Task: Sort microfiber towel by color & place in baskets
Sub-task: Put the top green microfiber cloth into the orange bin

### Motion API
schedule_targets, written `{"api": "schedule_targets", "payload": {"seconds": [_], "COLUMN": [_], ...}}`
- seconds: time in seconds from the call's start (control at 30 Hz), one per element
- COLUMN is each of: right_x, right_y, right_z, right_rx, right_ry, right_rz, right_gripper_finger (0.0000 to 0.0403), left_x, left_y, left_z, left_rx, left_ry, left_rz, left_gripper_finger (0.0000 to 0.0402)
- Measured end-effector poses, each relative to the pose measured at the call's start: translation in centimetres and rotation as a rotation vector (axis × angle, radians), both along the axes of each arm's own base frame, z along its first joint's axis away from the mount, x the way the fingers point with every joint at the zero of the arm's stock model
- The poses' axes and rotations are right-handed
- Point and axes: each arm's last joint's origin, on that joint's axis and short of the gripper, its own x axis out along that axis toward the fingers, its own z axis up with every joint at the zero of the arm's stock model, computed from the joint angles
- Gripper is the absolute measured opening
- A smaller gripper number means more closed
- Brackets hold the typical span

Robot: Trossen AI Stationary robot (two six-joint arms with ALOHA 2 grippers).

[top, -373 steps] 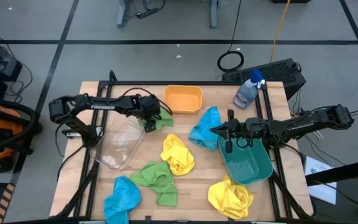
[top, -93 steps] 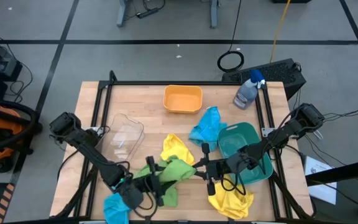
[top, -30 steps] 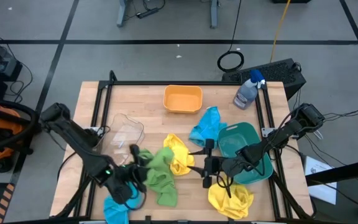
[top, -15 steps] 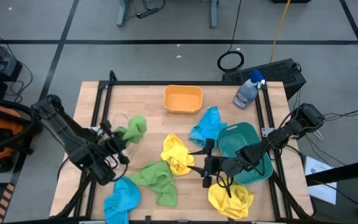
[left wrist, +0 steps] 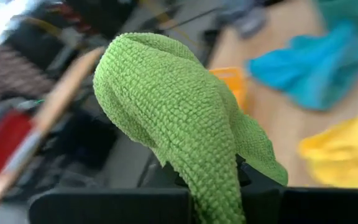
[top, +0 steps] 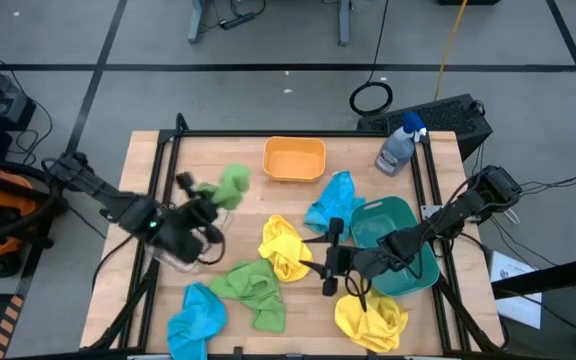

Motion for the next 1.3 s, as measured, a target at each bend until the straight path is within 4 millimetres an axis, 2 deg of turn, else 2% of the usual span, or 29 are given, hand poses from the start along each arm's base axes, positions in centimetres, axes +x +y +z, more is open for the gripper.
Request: {"api": "schedule_targets", "payload": {"seconds": [0.1, 0.2, 0.4, 0.53, 0.63, 0.73, 0.87, 1.0, 1.2, 1.3], "right_x": [0.1, 0.1, -0.3, -1.0, -1.5, -2.1, -2.7, -3.0, -3.3, -3.4], "right_y": [-0.2, -0.2, -0.1, 0.1, 0.4, 0.7, 1.2, 1.5, 1.8, 1.6], "right_z": [0.0, 0.0, -1.0, -1.9, -2.5, -3.0, -3.4, -3.4, -3.6, -3.8], "right_rx": [-0.007, -0.008, -0.042, -0.013, 0.011, 0.033, 0.047, 0.046, 0.073, 0.082], "right_ry": [0.001, 0.004, 0.099, 0.187, 0.241, 0.283, 0.32, 0.327, 0.34, 0.361], "right_rz": [-0.004, -0.004, 0.003, -0.013, -0.023, -0.029, -0.029, -0.021, -0.03, -0.046], "right_gripper_finger": [0.0226, 0.0226, 0.0226, 0.0226, 0.0226, 0.0226, 0.0226, 0.0226, 0.0226, 0.0226], "left_x": [2.5, 4.9, 8.4, 10.0, 10.9, 11.8, 13.0, 14.1, 15.3, 15.4], "left_y": [1.1, 3.2, 10.5, 15.6, 19.0, 21.4, 23.4, 24.7, 25.0, 25.1], "left_z": [1.0, 2.0, 2.6, 0.7, -1.4, -3.7, -6.3, -7.8, -9.9, -10.3], "left_rx": [0.006, 0.064, 0.106, 0.044, 0.009, -0.021, -0.042, -0.028, -0.038, -0.047], "left_ry": [0.001, -0.011, -0.1, -0.078, -0.032, 0.015, 0.048, 0.014, 0.024, 0.034], "left_rz": [-0.113, -0.206, -0.293, -0.387, -0.365, -0.313, -0.276, -0.269, -0.286, -0.283], "left_gripper_finger": [0.0018, 0.0018, 0.0018, 0.0018, 0.0018, 0.0018, 0.0018, 0.0018, 0.0018, 0.0032]}}
